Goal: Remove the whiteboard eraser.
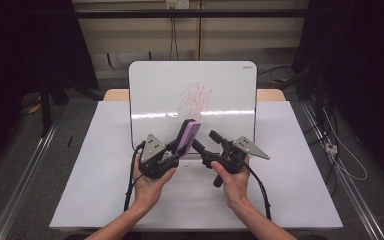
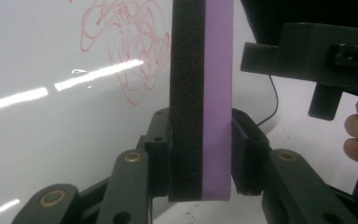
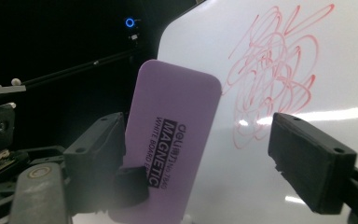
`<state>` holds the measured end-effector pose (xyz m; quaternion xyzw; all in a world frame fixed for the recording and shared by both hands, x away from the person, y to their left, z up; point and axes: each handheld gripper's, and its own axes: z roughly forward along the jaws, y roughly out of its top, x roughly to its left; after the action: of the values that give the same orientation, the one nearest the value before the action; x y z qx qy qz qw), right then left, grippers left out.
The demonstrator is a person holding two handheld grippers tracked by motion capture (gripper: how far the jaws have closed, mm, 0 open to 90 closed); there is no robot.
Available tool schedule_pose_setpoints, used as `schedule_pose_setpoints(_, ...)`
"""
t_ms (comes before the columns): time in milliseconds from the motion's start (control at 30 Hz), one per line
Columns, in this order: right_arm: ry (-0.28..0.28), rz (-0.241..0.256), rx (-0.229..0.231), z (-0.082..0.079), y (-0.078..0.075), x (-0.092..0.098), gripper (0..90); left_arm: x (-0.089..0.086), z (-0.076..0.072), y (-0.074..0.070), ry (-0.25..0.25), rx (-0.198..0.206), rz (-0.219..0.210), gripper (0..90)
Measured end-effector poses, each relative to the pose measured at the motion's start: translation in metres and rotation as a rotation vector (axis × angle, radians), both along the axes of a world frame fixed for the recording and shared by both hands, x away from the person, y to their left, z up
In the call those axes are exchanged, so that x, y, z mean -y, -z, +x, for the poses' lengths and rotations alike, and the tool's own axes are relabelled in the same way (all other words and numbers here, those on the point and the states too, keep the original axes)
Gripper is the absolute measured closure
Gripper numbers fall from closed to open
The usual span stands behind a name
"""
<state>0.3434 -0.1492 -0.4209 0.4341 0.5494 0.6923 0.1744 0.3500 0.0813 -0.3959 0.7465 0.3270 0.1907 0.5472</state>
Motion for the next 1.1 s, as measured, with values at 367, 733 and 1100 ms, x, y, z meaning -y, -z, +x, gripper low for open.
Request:
schedule_pose_setpoints(367,-0.002,0.042,-0.01,0.005,0.001,-0.013,29.5,0.004,0.001,0.002,-0.001,-0.01,-0.002,64.4)
schedule_pose_setpoints(733,0.001,0.101,-0.07,0.005,0.005,-0.019,38.0,0.005,0.002,0.004,-0.009,-0.021,-0.012,64.4)
schedule_pose_setpoints(1100,0.014,0.11,-0.098,0.005,0.009,-0.022,38.5,0.007,0.001,0.007,-0.016,-0.038,-0.025,64.4)
